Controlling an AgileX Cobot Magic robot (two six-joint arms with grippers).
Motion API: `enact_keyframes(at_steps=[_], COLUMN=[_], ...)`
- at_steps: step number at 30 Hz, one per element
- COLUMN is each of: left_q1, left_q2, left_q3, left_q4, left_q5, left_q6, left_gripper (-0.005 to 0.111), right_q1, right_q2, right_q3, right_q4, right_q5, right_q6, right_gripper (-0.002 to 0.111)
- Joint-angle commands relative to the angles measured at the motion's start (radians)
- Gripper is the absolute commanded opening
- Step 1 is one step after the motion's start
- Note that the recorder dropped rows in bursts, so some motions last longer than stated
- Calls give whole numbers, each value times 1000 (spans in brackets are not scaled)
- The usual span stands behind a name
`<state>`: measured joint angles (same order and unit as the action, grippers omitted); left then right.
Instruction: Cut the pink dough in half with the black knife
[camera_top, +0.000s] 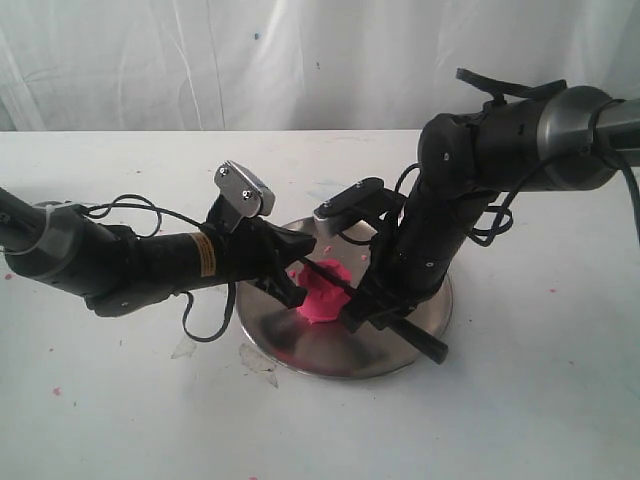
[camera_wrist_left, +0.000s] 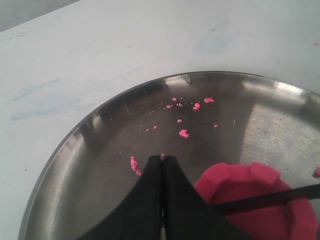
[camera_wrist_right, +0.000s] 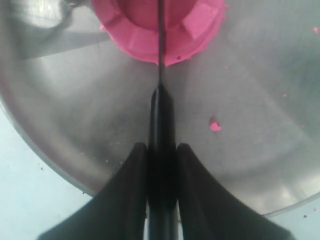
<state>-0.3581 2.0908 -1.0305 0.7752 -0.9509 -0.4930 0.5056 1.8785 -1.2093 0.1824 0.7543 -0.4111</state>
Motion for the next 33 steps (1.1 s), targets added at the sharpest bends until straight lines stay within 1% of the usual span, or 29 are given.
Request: enact_keyframes(at_steps=[1,8,14,33], left_q1=[-2,-2,-2,-2], left_q2=[45,49,49,49], left_q3=[4,4,4,4], left_q4=[1,-27,-29,-35], left_q5=[31,-7,62,62], left_q6=[0,0,0,0], left_gripper=[0,0,0,0], right_q1=[-8,-8,-8,-8], right_q2=[10,46,46,46], right_q3=[13,13,1,-2], right_q4=[5,5,5,5], right_q5=[-24,-24,-15,-13], right_q6=[-4,-4,-4,-4], right_gripper=[0,0,0,0])
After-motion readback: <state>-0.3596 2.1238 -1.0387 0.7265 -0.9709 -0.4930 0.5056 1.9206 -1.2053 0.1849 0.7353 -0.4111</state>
